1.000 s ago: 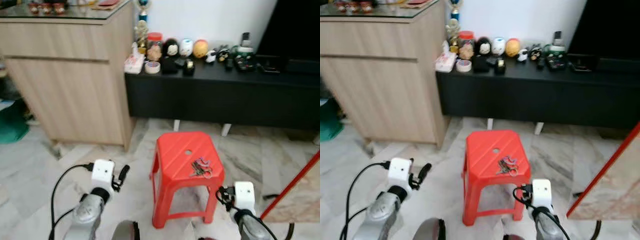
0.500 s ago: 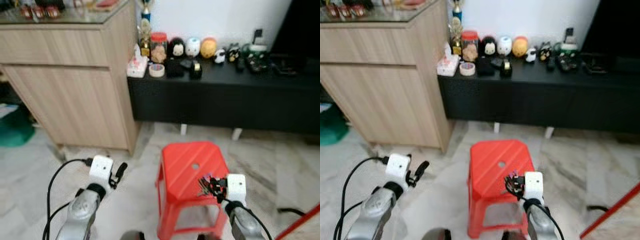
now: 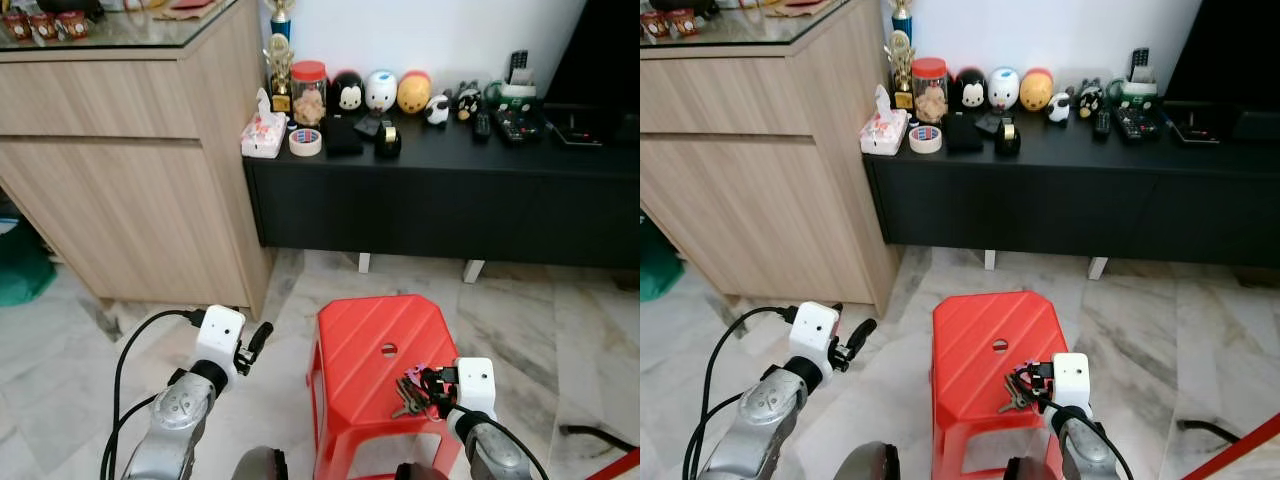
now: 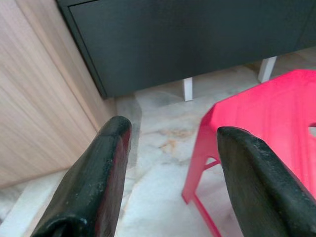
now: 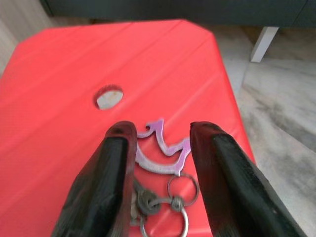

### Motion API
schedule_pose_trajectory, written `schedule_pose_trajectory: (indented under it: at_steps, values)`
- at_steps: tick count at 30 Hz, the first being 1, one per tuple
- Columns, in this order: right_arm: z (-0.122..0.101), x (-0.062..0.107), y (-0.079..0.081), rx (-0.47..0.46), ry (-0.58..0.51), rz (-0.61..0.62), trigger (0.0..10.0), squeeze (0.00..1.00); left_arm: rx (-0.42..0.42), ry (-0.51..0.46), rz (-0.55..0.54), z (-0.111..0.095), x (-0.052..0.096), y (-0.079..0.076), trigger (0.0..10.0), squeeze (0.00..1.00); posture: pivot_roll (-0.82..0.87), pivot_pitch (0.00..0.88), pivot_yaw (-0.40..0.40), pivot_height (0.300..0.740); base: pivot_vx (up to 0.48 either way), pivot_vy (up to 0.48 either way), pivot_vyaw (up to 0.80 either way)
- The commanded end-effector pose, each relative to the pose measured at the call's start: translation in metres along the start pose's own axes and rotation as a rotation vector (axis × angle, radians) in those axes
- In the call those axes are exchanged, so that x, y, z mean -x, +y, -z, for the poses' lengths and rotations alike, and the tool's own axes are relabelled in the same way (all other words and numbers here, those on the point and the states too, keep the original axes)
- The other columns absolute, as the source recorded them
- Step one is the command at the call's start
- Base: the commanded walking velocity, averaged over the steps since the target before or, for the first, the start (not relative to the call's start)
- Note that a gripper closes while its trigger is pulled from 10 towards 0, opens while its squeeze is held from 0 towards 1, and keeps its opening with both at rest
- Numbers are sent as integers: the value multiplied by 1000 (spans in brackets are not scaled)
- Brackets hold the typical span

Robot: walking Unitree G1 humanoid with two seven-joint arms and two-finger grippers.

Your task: Hang keys on a hook

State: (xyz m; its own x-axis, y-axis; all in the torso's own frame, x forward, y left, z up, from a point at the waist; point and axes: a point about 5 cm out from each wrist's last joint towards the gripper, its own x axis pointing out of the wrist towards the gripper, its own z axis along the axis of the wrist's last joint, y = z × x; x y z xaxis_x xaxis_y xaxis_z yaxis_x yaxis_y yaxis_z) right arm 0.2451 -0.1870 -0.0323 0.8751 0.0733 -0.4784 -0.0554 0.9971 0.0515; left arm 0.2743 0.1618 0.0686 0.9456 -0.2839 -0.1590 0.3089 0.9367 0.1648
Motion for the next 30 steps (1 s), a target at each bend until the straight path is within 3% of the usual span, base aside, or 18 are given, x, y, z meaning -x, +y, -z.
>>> schedule_pose_trajectory:
  at_steps: [1,8,13,30]
  values:
    - [5,1,0,15,36,-17,10000,0,-10,4,6,0,1,0,10000,0,51,0,-7,625,0,0,0]
    - [-4,-7,6,68,65,-67,10000,0,-11,-19,9,-8,-4,-2,10000,0,62,0,-14,625,0,0,0]
    - [-8,-9,7,51,45,-64,10000,0,-6,-31,7,-11,-5,-4,10000,0,65,0,-18,625,0,0,446]
    - [1,-6,8,27,79,-65,10000,0,-8,-32,0,-12,-7,-2,10000,0,65,0,-25,625,254,0,29]
